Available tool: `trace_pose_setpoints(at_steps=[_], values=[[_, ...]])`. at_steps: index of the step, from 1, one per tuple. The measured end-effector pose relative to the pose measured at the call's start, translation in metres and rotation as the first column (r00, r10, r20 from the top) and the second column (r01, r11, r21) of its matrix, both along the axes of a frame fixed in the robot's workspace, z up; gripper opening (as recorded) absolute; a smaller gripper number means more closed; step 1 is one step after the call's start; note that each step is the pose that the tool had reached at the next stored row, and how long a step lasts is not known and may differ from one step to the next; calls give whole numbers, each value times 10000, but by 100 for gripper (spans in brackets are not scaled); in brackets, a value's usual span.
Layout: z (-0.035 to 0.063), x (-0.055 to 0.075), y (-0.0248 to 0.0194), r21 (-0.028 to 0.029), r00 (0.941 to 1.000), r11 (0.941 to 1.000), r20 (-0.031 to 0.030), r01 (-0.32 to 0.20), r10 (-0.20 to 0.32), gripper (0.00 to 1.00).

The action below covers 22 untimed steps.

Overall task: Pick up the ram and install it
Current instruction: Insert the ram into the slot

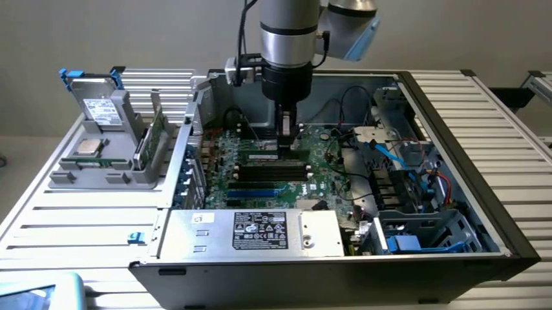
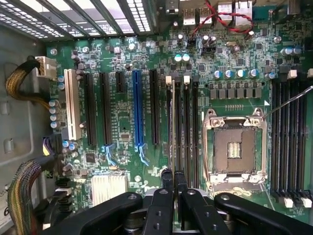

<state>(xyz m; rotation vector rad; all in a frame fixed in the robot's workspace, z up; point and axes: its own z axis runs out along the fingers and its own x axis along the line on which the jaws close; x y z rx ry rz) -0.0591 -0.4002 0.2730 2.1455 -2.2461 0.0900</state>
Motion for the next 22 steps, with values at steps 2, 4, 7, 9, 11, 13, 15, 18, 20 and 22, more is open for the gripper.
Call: trace_pose_setpoints(at_steps=[2, 4, 7, 9, 11, 13, 15, 18, 20, 22], values=[[-38, 0, 0, 3, 10000, 10000, 0, 1, -1, 13], [-73, 0, 0, 2, 10000, 10000, -1, -2, 2, 13], [-107, 1, 0, 3, 10000, 10000, 0, -93, 93, 13], [-108, 0, 0, 0, 9999, 9999, -1, -145, 145, 13], [-108, 0, 0, 1, 9999, 9999, 0, -145, 145, 13], [-109, 0, 0, 3, 9999, 9999, 0, -145, 145, 13], [-113, 0, 0, 5, 9999, 9999, 2, -145, 145, 13], [-140, 0, 17, -98, 9999, 9998, -1, -144, 144, 13], [-153, 0, 35, -129, 9999, 9998, 5, -148, 148, 13], [-164, 4, 38, -130, 9999, 9998, 6, -167, 167, 13]])
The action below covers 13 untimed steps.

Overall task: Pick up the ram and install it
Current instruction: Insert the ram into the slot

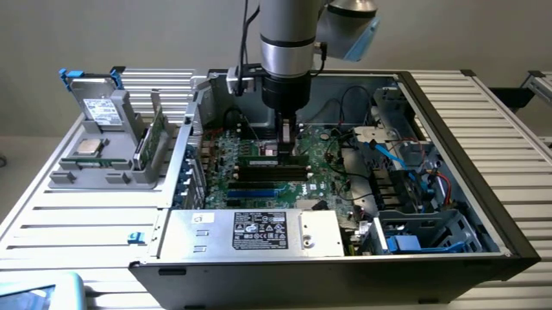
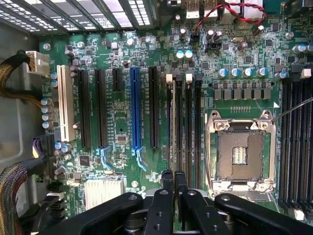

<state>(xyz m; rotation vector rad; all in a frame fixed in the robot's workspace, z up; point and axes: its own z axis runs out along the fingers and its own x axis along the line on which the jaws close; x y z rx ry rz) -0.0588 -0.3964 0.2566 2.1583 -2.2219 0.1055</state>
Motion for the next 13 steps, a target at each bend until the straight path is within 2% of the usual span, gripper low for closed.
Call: trace_pose_setpoints(at_steps=[7, 8, 10, 11, 12, 13], values=[[-67, 15, -10, 11, 10000, 10000, -2, -36, 36, 13], [-77, 15, -19, 41, 10000, 10000, -1, -40, 40, 13], [-87, 15, -44, 176, 10000, 9998, 0, -53, 53, 13], [-91, 15, -50, 224, 10000, 9997, -3, -60, 60, 13], [-97, 15, -51, 262, 10000, 9996, -8, -66, 66, 13], [-102, 14, -51, 279, 10000, 9996, -12, -73, 73, 13]])
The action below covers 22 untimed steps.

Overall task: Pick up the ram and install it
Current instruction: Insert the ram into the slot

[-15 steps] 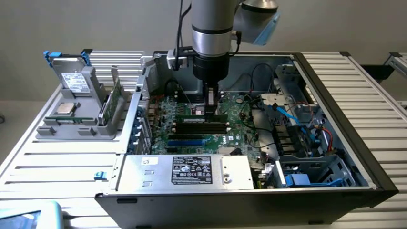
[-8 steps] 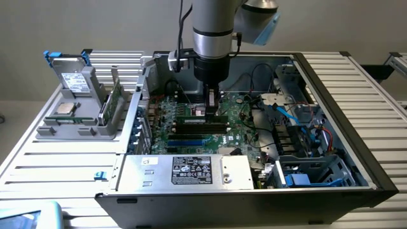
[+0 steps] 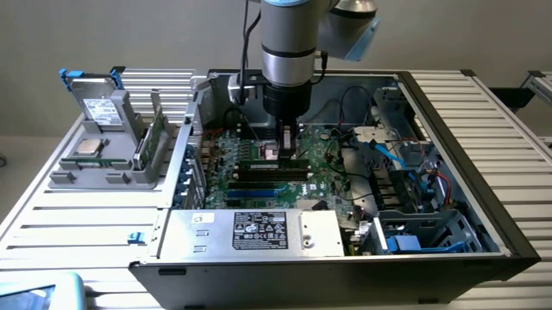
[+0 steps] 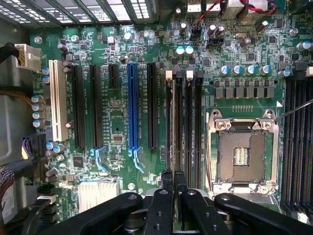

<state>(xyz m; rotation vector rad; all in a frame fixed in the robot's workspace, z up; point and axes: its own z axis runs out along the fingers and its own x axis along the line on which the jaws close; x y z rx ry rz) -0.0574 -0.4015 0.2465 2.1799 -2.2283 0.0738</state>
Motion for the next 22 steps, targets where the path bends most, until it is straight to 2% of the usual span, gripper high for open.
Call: trace_pose_setpoints(at_steps=[10, 17, 22], values=[[-31, -1, -20, 5, 9999, 9999, -2, -136, 136, 13], [-89, -7, -17, 2, 9999, 9999, -4, -135, 135, 13], [-93, -7, -16, 2, 9999, 9999, -4, -135, 135, 13]])
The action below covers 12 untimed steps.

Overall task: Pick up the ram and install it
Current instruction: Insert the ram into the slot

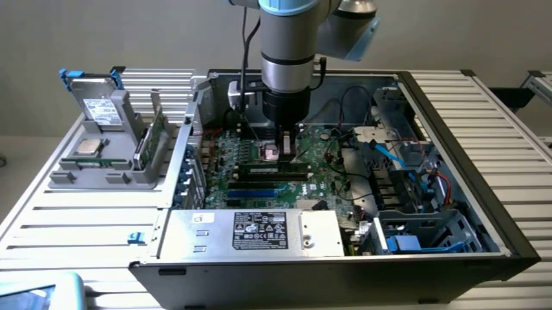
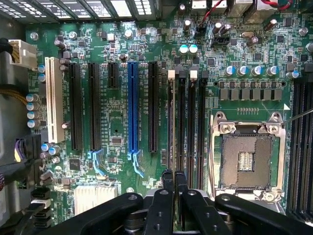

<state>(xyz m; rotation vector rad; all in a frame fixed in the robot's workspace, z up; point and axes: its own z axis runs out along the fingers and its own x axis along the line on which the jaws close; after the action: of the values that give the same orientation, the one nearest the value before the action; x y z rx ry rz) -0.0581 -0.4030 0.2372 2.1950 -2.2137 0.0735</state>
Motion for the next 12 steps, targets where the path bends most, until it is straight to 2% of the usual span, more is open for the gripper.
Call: trace_pose_setpoints(at_steps=[12], values=[[-24, -7, 1, 1, 10000, 10000, 1, 5, -5, 13]])
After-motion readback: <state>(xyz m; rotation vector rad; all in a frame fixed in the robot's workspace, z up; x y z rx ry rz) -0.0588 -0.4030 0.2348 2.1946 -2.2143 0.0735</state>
